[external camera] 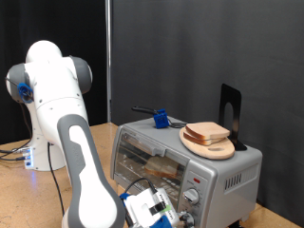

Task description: Make a piece of toast with the oven

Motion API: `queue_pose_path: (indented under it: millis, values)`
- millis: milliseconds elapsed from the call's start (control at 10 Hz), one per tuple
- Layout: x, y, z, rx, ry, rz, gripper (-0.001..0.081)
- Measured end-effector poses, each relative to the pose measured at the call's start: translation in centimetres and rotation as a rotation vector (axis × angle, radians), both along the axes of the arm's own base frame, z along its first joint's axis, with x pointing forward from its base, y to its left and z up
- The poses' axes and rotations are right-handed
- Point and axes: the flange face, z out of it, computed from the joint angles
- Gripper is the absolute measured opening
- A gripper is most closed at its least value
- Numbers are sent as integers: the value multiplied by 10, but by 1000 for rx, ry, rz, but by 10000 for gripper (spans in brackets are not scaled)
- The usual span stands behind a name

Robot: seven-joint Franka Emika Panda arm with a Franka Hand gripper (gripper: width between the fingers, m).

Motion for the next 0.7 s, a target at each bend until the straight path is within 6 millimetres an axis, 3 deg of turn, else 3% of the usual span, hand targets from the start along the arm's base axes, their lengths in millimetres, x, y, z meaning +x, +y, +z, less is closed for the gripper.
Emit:
queue_pose_path:
  millis: [700]
  values:
    - [2, 0, -1, 27, -34, 23, 0]
